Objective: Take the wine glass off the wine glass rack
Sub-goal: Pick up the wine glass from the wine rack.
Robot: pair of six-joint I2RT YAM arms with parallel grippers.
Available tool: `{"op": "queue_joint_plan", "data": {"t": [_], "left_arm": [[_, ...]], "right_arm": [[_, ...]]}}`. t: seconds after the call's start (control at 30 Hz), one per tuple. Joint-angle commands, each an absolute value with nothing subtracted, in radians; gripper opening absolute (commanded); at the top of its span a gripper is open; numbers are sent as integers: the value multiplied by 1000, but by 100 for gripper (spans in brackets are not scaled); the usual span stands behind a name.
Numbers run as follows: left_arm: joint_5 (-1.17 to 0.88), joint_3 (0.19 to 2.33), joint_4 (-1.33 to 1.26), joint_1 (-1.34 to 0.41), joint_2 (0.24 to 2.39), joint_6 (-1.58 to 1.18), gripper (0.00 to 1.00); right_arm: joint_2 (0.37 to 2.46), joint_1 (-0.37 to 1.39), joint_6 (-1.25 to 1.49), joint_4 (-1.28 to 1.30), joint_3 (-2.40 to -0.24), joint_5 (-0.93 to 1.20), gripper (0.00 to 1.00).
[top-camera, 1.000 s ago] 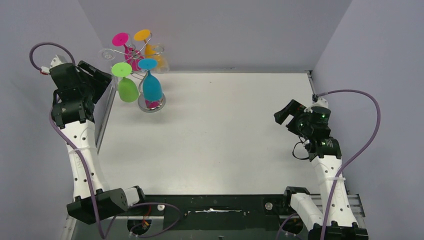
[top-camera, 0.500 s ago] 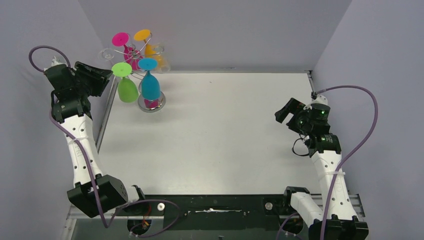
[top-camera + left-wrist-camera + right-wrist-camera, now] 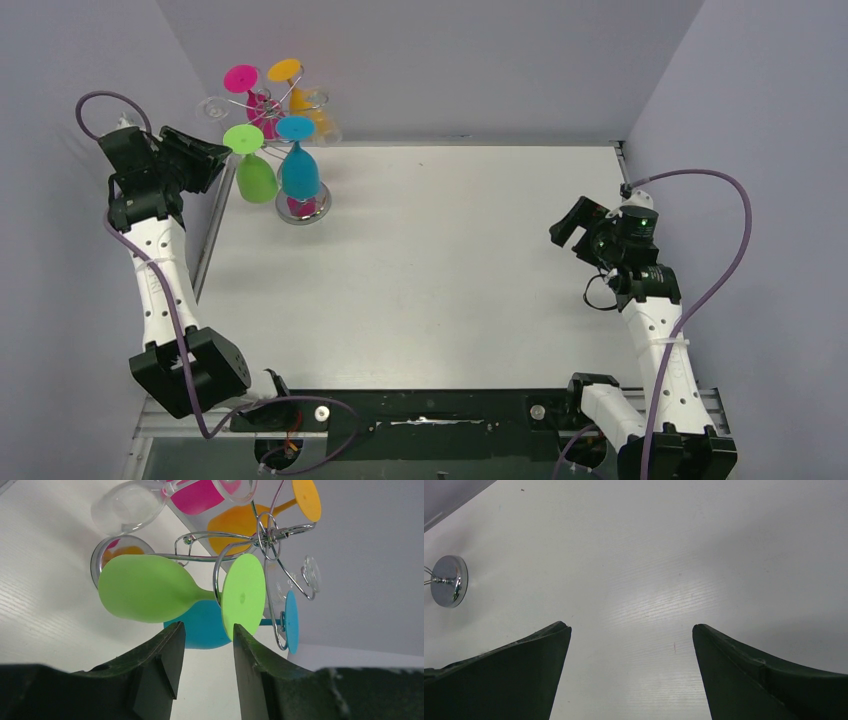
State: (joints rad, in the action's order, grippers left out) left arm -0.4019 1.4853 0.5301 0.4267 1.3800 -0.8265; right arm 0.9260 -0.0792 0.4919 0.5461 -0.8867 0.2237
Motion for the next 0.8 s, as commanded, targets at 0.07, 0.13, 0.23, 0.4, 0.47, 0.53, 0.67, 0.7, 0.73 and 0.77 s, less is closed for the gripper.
{"op": "queue_joint_plan", "data": {"t": [0.07,0.13,0.23,0.4,0.47,0.53,0.67,0.7,0.73,0.77], "left_arm": [[-451,1517,428,430,1398,-826,34],[-455,1517,422,430,1401,-828,31],[-453,1514,416,430,1406,-828,30],[-460,1510,382,430,1412,-853,32],[-460,1504,364,430,1414,-861,32],[-464,1490,340,430,1420,-871,31],[-465,1479,343,428,1436,-870,18],[-465,1473,339,428,1433,-870,17],[-465,1468,337,428,1430,-869,17],[-465,1466,336,429,1429,-868,17]], "right_arm": [[934,-85,483,536,-936,192,98],[939,-87,482,539,-936,183,98],[952,-86,482,539,-937,183,98],[980,-86,482,538,-949,191,98],[988,-87,481,536,-952,192,98],[996,-86,480,536,-953,192,98],[1007,-86,475,543,-962,192,98],[1008,-86,473,546,-964,190,98],[1009,-86,473,549,-963,187,98],[1009,-86,471,550,-963,185,98]]}}
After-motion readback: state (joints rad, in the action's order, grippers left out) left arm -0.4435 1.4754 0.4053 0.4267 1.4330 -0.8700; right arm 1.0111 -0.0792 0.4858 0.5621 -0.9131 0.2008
